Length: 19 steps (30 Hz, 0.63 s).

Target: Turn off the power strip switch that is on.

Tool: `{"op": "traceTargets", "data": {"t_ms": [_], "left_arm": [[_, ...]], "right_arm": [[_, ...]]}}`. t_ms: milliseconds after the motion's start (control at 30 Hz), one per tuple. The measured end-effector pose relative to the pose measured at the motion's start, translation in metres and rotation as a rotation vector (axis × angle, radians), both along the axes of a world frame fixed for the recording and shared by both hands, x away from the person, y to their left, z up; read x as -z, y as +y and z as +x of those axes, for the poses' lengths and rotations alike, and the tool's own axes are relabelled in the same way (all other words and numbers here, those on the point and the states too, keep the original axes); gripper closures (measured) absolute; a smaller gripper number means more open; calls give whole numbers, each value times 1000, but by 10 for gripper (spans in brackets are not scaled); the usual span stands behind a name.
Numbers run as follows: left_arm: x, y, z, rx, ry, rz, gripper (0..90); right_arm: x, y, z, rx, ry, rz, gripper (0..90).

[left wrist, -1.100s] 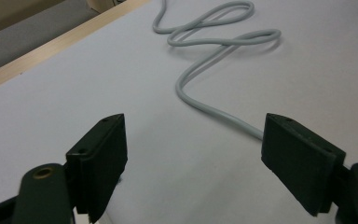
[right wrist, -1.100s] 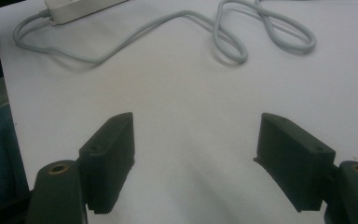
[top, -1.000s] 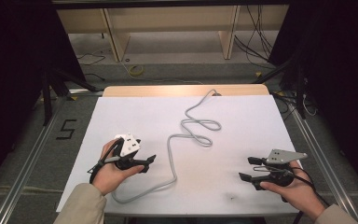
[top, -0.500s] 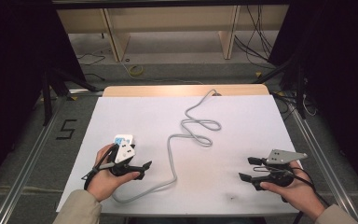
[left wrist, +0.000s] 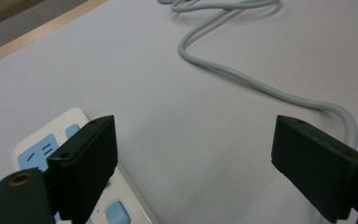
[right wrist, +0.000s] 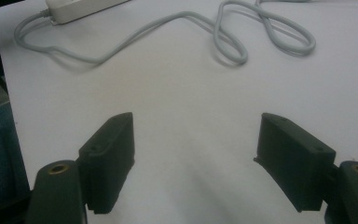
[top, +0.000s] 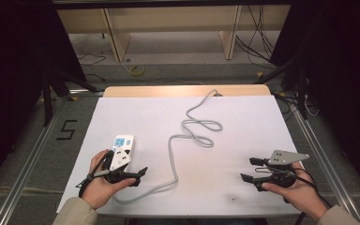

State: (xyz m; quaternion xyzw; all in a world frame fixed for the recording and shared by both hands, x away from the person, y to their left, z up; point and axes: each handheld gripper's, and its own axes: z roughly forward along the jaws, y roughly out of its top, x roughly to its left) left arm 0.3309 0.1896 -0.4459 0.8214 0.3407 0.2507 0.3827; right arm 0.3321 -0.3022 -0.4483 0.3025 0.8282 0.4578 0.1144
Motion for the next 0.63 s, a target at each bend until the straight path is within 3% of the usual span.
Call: {"op": "traceTargets", "data": {"t_ms": [333,633], "left_arm": [[2,2,-2,-9,3,11,144],[-3,-12,-3,26,-3,2,144]], "right_arm": [[0,0,1,1,-1,2,281],[0,-1,1,13,1,3,280]]}}
